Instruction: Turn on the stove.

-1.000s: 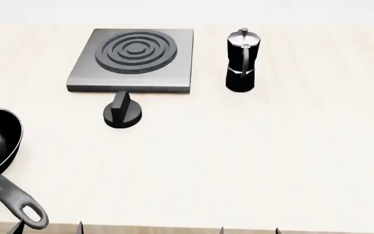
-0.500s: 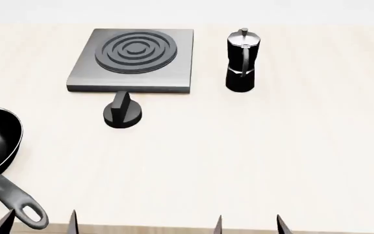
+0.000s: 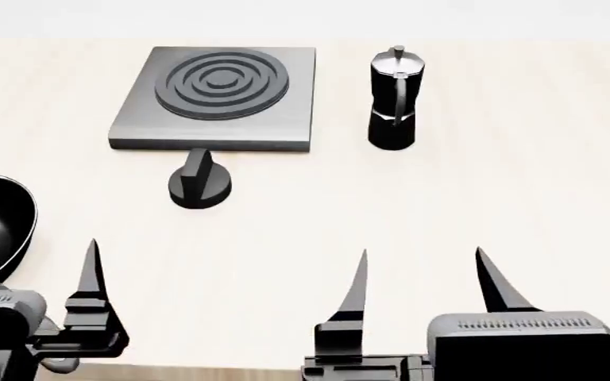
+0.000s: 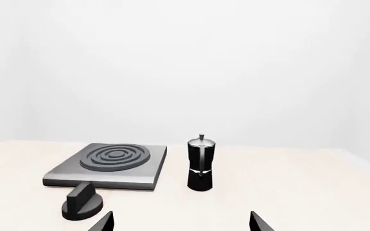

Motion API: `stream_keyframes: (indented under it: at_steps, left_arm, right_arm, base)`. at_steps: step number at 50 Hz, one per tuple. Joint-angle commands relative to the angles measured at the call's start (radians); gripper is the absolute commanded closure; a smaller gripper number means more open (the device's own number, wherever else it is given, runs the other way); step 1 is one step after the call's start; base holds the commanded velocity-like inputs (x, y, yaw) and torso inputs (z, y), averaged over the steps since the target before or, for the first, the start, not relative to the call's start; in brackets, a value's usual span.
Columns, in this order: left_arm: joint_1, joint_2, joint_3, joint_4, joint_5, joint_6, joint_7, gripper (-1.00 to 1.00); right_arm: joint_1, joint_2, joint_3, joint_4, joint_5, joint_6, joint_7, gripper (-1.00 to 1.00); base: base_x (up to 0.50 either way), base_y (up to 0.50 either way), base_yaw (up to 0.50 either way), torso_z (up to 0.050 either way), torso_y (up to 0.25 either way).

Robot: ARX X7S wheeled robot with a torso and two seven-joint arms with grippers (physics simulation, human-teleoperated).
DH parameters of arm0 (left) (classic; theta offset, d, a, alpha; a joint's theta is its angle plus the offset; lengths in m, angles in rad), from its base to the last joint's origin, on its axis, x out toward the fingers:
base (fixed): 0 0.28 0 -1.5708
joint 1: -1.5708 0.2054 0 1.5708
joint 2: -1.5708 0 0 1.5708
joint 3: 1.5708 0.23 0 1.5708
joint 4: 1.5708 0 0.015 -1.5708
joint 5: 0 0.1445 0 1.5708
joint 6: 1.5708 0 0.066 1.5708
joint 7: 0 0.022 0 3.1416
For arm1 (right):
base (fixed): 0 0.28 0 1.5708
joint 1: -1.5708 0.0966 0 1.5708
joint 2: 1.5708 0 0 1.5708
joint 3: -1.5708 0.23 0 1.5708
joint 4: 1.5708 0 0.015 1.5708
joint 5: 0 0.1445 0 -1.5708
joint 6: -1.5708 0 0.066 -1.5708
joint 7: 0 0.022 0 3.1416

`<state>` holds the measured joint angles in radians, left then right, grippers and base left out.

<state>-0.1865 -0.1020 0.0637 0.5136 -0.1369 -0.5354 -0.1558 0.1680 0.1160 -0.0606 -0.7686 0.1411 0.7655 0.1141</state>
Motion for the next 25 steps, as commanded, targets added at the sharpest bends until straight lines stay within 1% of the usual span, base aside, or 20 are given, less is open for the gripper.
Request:
stream_keyframes:
  at_steps: [1, 2, 6, 12, 15, 19, 22, 24, 25]
  left_arm:
    - [-0.087, -0.024, -0.004, 0.136, -0.023, -0.149, -0.034, -1.00]
    - [-0.099, -0.025, -0.005, 0.164, -0.033, -0.185, -0.035, -1.00]
    - [-0.131, -0.027, -0.011, 0.202, -0.053, -0.223, -0.037, -1.00]
    - [-0.137, -0.034, -0.011, 0.207, -0.054, -0.219, -0.044, -1.00]
    - [-0.135, -0.034, -0.010, 0.213, -0.056, -0.218, -0.050, -1.00]
    - [-0.128, -0.034, -0.011, 0.206, -0.056, -0.207, -0.057, -1.00]
    - [-0.131, -0.038, -0.003, 0.225, -0.058, -0.221, -0.061, -1.00]
    - [-0.130, -0.039, 0.000, 0.231, -0.062, -0.220, -0.060, -1.00]
    - [-0.129, -0.040, 0.000, 0.228, -0.063, -0.217, -0.060, -1.00]
  right_arm:
    - [0.096, 0.007, 0.038, -0.130, 0.050, 0.147, 0.010, -1.00]
    - [0.105, 0.008, 0.044, -0.135, 0.056, 0.160, 0.010, -1.00]
    - [0.126, 0.013, 0.046, -0.134, 0.063, 0.168, 0.011, -1.00]
    - [0.134, 0.014, 0.051, -0.122, 0.072, 0.152, 0.012, -1.00]
    - [0.128, 0.030, 0.033, -0.134, 0.064, 0.174, 0.019, -1.00]
    - [0.097, 0.038, 0.025, -0.106, 0.054, 0.125, 0.021, -1.00]
    - [0.116, 0.032, 0.018, -0.122, 0.058, 0.142, 0.030, -1.00]
    - [0.116, 0.038, -0.010, -0.126, 0.044, 0.151, 0.041, -1.00]
    - [0.117, 0.029, 0.002, -0.128, 0.053, 0.152, 0.042, -1.00]
  base:
    - [0.00, 0.00, 0.00, 0.000, 0.000]
    - [0.00, 0.00, 0.00, 0.000, 0.000]
    - [0.00, 0.00, 0.00, 0.000, 0.000]
    - [0.00, 0.00, 0.00, 0.000, 0.000]
    - [0.00, 0.00, 0.00, 0.000, 0.000]
    - [0.00, 0.00, 0.00, 0.000, 0.000]
    - [0.00, 0.00, 0.00, 0.000, 0.000]
    - [0.00, 0.05, 0.00, 0.000, 0.000]
    - [0.00, 0.09, 0.00, 0.000, 0.000]
